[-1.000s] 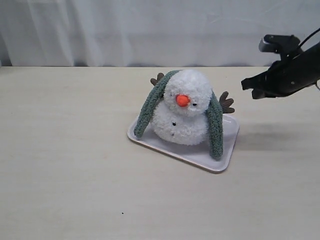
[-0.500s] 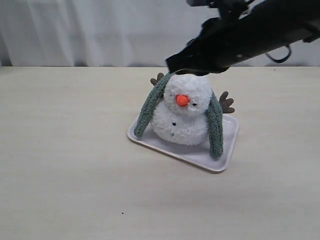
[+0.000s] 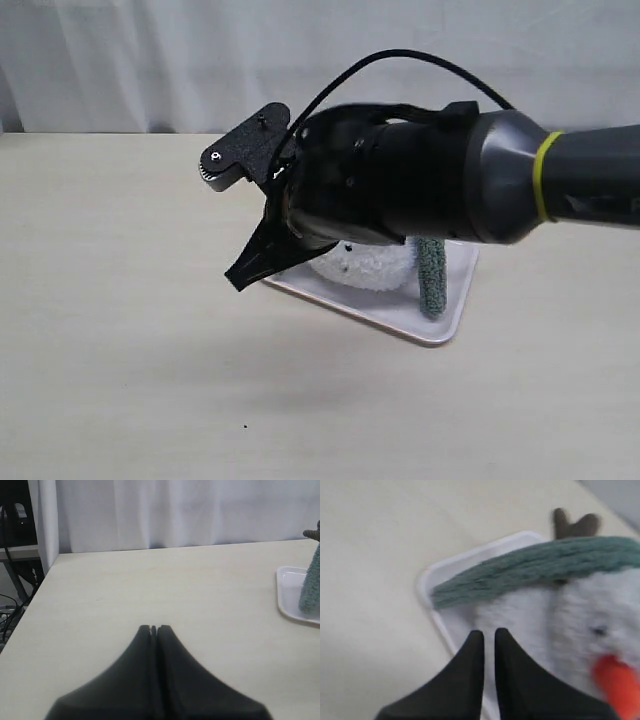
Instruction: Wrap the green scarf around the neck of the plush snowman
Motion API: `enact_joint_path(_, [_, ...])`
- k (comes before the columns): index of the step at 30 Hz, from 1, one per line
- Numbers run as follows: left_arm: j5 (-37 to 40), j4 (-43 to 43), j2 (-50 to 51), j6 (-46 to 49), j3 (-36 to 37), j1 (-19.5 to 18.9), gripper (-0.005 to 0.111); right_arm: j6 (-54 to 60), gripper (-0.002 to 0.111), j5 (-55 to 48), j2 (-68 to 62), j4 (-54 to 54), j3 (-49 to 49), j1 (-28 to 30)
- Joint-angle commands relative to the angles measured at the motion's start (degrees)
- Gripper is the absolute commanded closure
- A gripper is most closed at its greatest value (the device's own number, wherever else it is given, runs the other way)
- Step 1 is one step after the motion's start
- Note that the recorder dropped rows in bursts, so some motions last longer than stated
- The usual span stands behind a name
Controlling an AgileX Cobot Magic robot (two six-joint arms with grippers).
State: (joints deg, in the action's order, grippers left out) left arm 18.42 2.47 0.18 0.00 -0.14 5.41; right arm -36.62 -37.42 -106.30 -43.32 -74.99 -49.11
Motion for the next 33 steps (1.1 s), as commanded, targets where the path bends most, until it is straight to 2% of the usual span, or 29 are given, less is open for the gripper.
enact_joint_path(1, [-0.75,-0.16,-0.18,0.0,0.14,-0.13,0.107,17.96,0.082,9.81,-0.65,27.79,-0.3,5.39])
enact_joint_path(5, [-0.75,-0.16,-0.18,0.0,0.14,-0.13,0.107,13.25,0.064,9.82,-0.81,27.89,-0.3,8.57])
enact_joint_path(7, [-0.75,-0.16,-0.18,0.0,0.14,-0.13,0.107,11.38,0.06,10.9,-0.81,27.89,-0.3,10.09])
enact_joint_path(11, [-0.75,-0.16,-0.18,0.0,0.14,-0.13,0.107,8.67,0.059,14.63,-0.9,27.89,-0.3,12.47])
enact_joint_path(19, [-0.75,-0.16,-0.18,0.0,0.14,-0.13,0.107,8.33,0.059,20.52,-2.1,29.29,-0.3,12.46])
enact_joint_path(33, [-0.75,-0.16,-0.18,0.0,0.14,-0.13,0.107,7.33,0.059,17.29,-11.06,30.39,-6.17,12.32])
